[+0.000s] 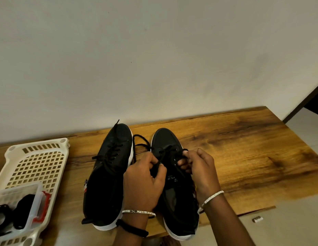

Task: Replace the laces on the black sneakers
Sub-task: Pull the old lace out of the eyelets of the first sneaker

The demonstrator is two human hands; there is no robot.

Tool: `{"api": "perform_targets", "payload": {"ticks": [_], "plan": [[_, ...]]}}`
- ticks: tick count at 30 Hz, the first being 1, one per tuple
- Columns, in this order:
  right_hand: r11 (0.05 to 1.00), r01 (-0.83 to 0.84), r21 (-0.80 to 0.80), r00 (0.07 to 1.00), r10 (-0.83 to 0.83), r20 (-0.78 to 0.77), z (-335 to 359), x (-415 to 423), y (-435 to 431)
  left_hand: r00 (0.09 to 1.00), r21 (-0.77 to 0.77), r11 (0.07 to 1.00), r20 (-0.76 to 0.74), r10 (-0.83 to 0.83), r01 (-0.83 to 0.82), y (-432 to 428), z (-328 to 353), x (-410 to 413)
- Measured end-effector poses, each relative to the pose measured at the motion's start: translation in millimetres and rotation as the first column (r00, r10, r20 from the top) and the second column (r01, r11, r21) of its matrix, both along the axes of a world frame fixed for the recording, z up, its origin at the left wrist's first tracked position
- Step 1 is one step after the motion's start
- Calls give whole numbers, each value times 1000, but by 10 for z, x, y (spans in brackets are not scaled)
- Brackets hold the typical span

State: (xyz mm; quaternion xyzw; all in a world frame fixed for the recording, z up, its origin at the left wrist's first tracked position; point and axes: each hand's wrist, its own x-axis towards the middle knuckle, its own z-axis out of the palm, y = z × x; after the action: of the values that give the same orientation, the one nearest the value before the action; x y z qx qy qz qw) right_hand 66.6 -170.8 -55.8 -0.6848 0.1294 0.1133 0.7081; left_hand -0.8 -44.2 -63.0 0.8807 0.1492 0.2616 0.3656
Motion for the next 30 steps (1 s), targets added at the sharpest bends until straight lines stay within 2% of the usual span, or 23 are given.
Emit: {"api": "perform_targets", "payload": {"ticks": [2,4,5,6,8,11,13,15,18,20,23,25,27,29,30], "plan": [[998,-63,-18,998,63,-6,34,25,-42,1000,-1,1000,-3,9,-9,-5,3,4],[965,-83,-248,986,116,120,32,2,-46,1000,4,1000,-7,12,-11,-3,2,3],[916,-52,-398,960,155,232,24,-20,-42,1000,6,1000,-8,14,-14,0,4,6],[862,-5,-507,908,217,359,16,-39,-37,1000,5,1000,-8,16,-16,5,6,7],[791,51,-609,765,361,533,20,-64,-13,1000,2,1000,-6,17,-17,11,12,9],[670,79,-738,644,531,551,-24,-94,22,1000,-2,1000,-3,4,-4,13,22,6],[623,96,-776,633,564,531,-59,-106,39,1000,-4,1000,-6,-4,4,17,16,3],[620,103,-778,646,553,526,-75,-96,38,1000,-11,1000,-5,-12,12,26,10,-1],[676,80,-733,673,506,540,-90,-63,25,1000,-14,1000,8,-26,26,33,6,-7],[754,30,-656,708,447,546,-95,-64,36,1000,-11,1000,12,-24,24,30,15,-9],[942,-71,-328,839,235,492,-56,-100,63,1000,-7,1000,10,-17,17,36,14,-5],[998,-50,24,953,41,300,31,-93,44,1000,-15,1000,6,-11,11,41,7,-8],[943,104,316,995,-100,-30,93,-58,-19,1000,-16,1000,5,-7,7,43,1,-7],[903,228,364,962,-153,-224,57,-9,-87,1000,-12,1000,0,-3,3,42,-3,-3],[914,244,324,957,-172,-236,18,14,-95,1000,-10,1000,-2,-2,2,42,-4,-2]]}}
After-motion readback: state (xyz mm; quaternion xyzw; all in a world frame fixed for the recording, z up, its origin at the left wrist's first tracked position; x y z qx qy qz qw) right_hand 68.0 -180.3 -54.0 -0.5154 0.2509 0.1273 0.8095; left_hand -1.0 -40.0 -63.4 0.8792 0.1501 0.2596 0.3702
